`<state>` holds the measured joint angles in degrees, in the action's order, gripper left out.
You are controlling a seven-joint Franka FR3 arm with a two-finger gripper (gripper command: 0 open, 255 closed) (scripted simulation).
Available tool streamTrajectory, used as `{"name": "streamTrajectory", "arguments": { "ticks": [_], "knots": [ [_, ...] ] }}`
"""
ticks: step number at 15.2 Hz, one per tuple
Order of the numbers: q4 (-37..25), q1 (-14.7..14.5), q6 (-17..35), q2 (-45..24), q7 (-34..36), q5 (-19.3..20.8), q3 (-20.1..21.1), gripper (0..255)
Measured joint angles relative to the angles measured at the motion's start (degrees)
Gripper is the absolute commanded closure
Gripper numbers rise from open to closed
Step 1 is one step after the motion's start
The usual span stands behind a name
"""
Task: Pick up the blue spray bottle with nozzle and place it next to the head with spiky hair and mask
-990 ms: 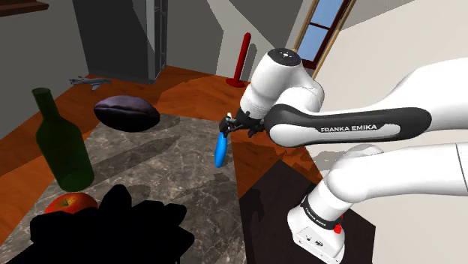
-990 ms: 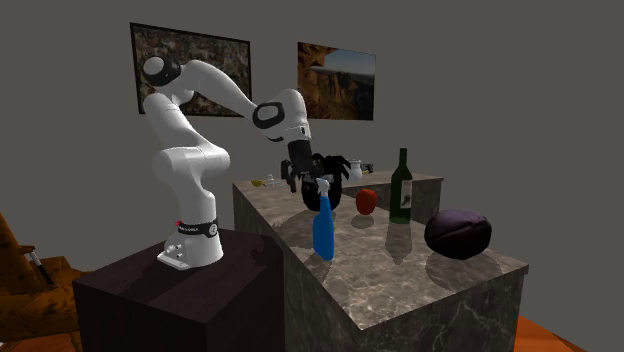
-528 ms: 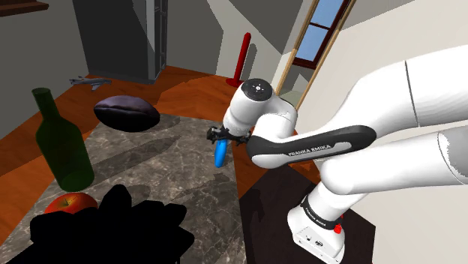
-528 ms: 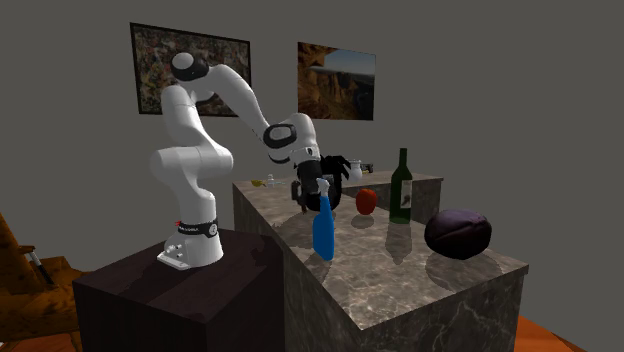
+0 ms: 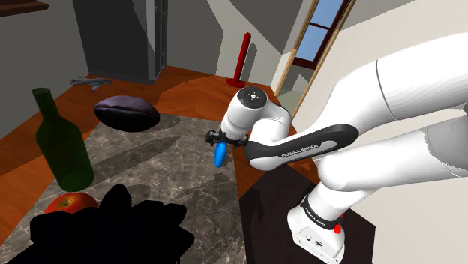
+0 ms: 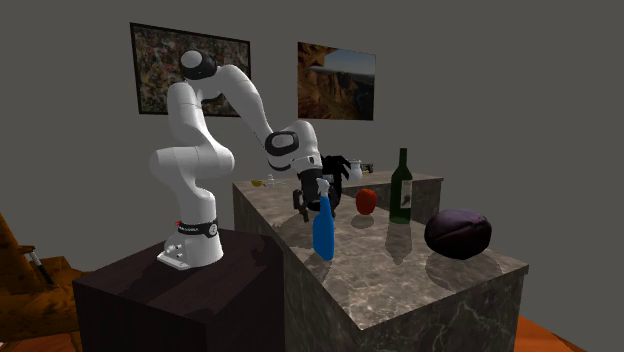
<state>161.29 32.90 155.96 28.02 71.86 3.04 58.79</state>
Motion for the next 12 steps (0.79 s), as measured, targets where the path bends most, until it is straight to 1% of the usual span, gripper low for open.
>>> {"name": "streamTrajectory", "arguments": {
  "ticks": [3,4,12],
  "knots": [
    [0.03,0.13,0.12,-0.06,0.06,0.06,0.11,0],
    [0.03,0.13,0.12,-0.06,0.06,0.06,0.11,255],
    [0.03,0.11,0.13,-0.05,0.06,0.06,0.1,255]
  ]
}}
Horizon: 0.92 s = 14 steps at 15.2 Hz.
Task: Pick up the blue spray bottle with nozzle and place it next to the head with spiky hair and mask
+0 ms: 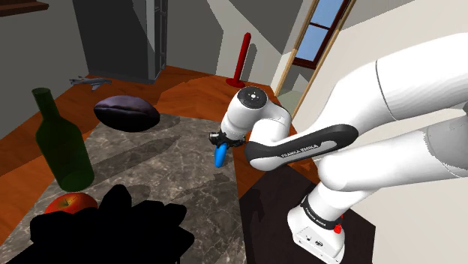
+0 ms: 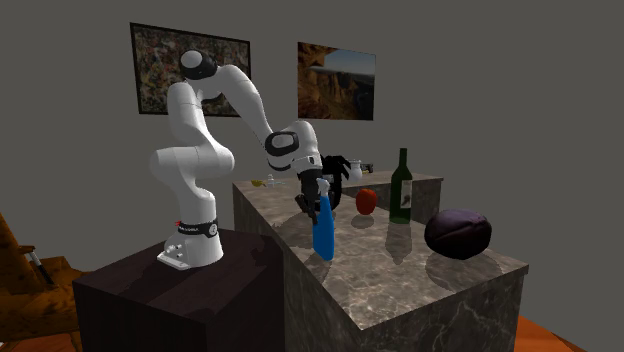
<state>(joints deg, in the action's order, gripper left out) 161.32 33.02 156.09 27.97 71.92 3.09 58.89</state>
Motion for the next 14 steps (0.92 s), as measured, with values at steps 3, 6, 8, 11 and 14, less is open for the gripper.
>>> {"name": "streamTrajectory", "arguments": {
  "ticks": [3,6,8,11,14],
  "knots": [
    [-0.03,-0.76,-0.53,0.37,-0.38,-0.36,-0.7,255],
    [-0.47,-3.67,-3.04,2.04,-2.4,-1.74,-3.92,255],
    [-0.95,-5.21,-4.79,3.11,-3.58,-2.49,-5.7,255],
    [-1.6,-7.52,-7.52,4.95,-5.32,-3.62,-8.3,255],
    [-2.62,-9.21,-10.33,6.59,-6.83,-4.43,-10.45,255]
  ]
}}
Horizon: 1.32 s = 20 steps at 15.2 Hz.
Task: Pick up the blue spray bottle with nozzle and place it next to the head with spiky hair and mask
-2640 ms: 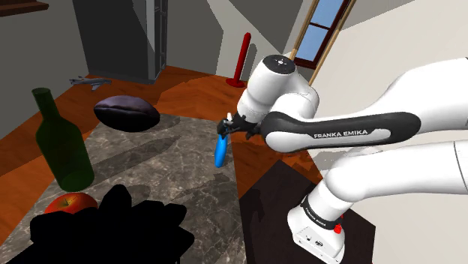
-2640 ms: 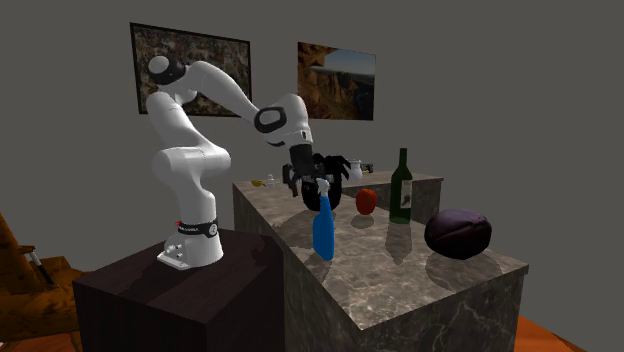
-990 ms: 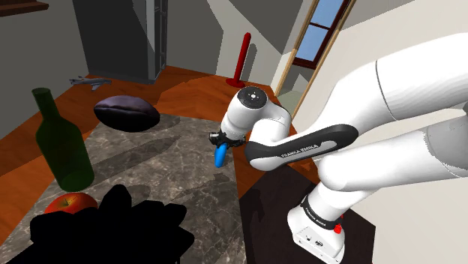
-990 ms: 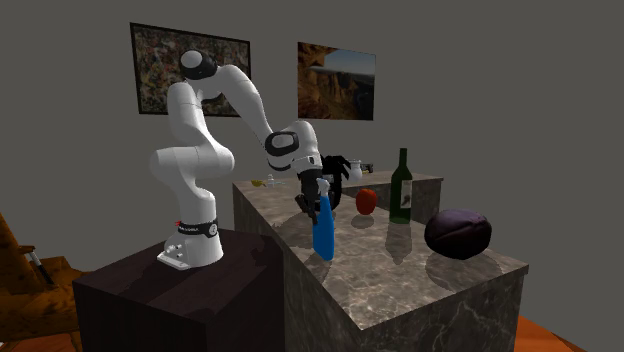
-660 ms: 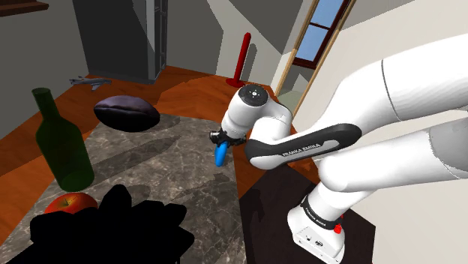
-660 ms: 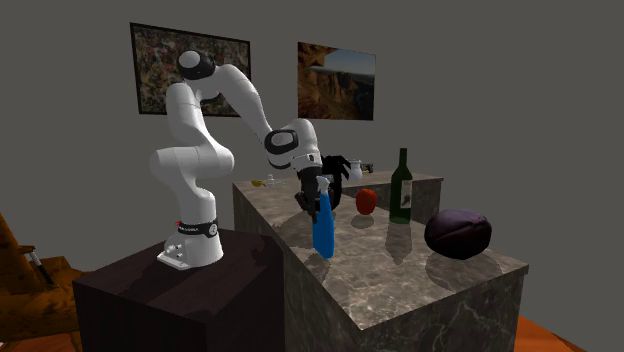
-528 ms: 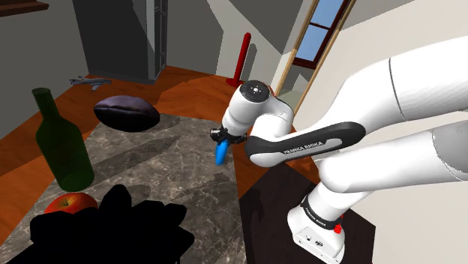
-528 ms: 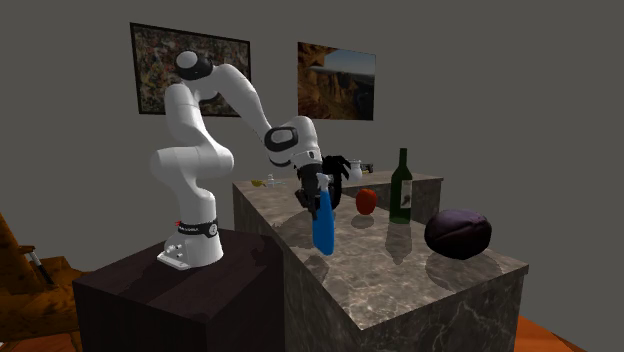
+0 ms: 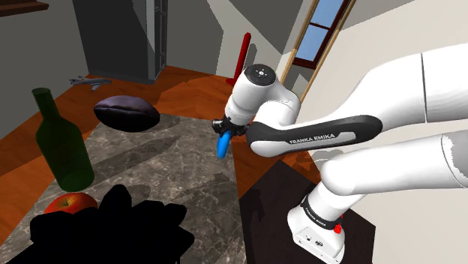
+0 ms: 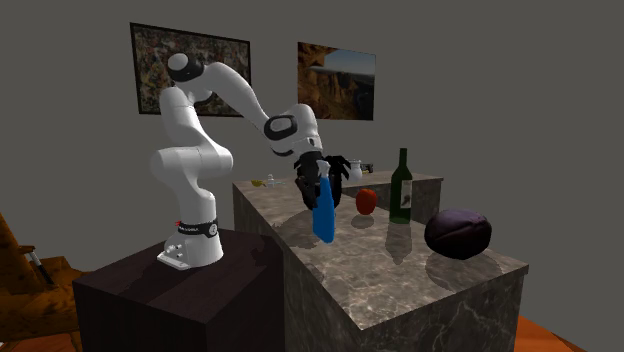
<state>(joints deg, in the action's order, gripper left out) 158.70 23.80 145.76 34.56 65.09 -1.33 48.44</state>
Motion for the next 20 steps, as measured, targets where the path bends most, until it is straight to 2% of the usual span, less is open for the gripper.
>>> {"name": "streamTrajectory", "arguments": {
  "ticks": [9,20],
  "knots": [
    [-3.54,-3.51,-8.36,4.61,-3.81,-1.47,-5.25,255],
    [-9.26,-4.82,-17.38,8.04,-7.45,-1.47,-9.88,255]
  ]
}}
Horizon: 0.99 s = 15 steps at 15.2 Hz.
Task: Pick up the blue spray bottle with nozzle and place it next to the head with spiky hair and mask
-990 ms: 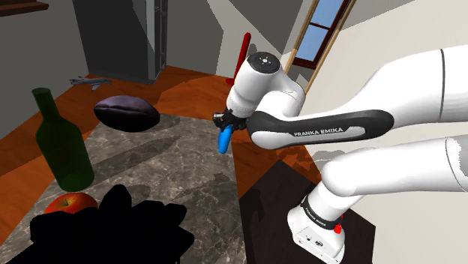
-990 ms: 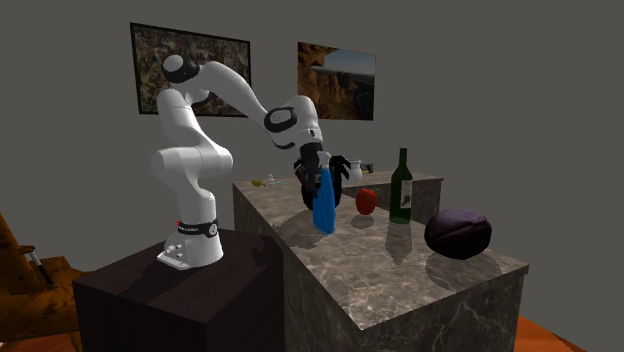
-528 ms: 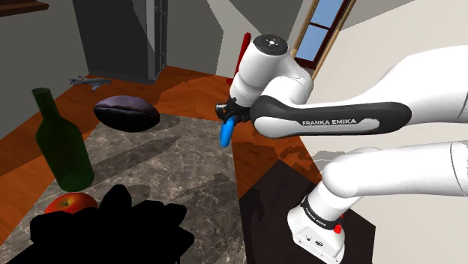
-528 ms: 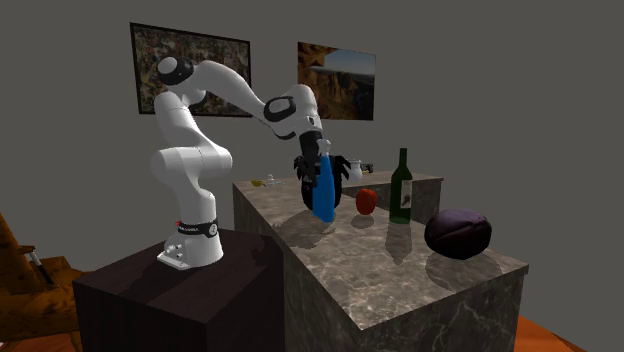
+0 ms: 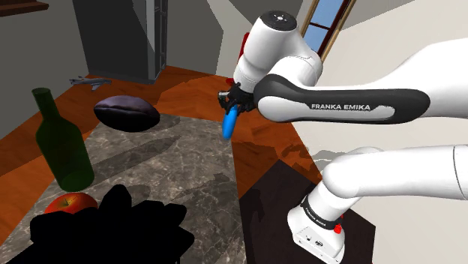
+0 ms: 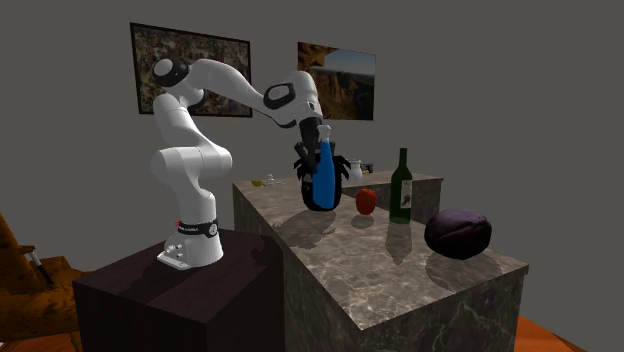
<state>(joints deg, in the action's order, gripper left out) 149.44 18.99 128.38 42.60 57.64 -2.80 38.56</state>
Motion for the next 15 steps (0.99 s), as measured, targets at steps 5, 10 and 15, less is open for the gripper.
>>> {"name": "streamTrajectory", "arguments": {
  "ticks": [5,10,15],
  "knots": [
    [-2.98,-0.08,-3.71,0.82,-1.21,0.24,-1.49,255],
    [-6.3,0.04,-7.43,1.32,-2.4,0.6,-2.88,255],
    [-9.74,0.2,-11.1,1.62,-3.41,0.95,-4.06,255]
  ]
}}
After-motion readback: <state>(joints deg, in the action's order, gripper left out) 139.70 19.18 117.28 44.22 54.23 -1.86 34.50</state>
